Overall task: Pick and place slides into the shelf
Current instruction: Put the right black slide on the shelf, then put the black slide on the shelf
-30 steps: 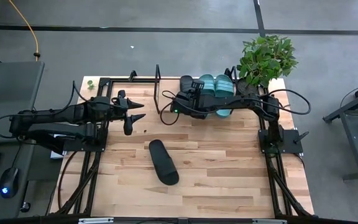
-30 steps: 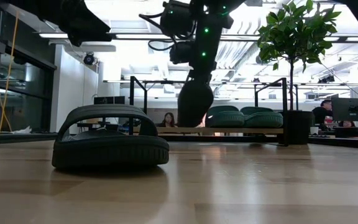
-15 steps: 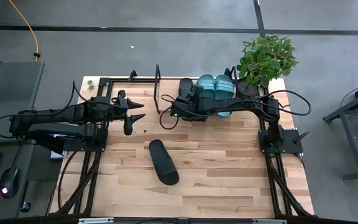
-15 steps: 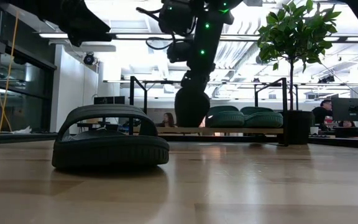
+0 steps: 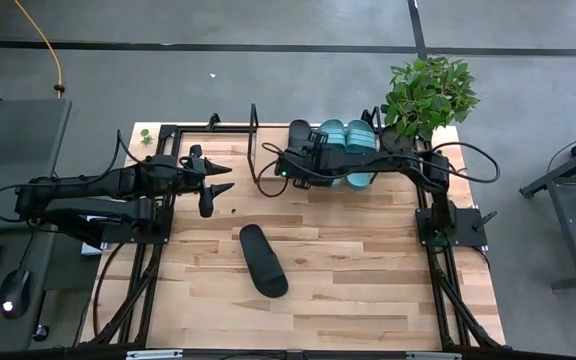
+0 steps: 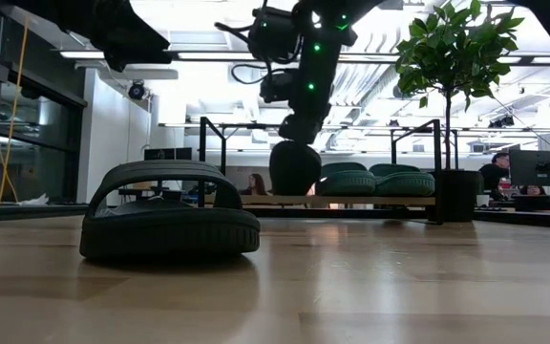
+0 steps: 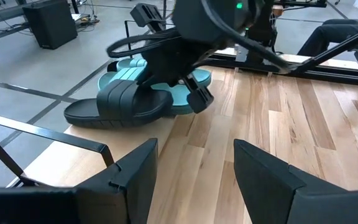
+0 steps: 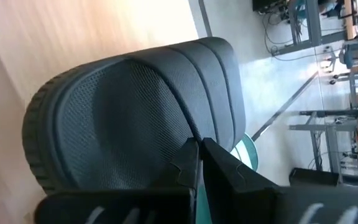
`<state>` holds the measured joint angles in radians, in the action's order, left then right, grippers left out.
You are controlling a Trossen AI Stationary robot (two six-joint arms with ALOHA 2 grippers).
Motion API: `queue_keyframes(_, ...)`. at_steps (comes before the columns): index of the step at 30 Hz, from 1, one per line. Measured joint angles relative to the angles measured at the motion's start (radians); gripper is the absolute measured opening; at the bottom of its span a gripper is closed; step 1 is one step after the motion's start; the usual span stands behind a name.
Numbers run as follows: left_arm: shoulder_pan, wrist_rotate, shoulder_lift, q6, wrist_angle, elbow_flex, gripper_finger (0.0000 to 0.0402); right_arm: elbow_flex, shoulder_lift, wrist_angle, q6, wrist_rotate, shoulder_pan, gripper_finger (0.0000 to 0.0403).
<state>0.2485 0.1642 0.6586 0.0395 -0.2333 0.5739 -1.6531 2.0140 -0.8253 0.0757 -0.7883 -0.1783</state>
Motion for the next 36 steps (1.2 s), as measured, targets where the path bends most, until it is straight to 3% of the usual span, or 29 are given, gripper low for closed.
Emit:
queue_keyframes(14,0.0,-0.001,0.0,0.0,0.0,0.0,0.0193,0.0,0.0,-0.017,-0.023,0.168,-0.026,0.0005)
queue_keyframes(27,0.0,-0.001,0.0,0.0,0.0,0.0,0.0193,0.0,0.0,-0.017,-0.007,0.179,-0.025,0.0145)
queue_keyframes(36,0.0,-0.001,0.0,0.0,-0.001,0.0,0.0193,0.0,0.0,-0.016,-0.032,0.172,-0.007,0.0168)
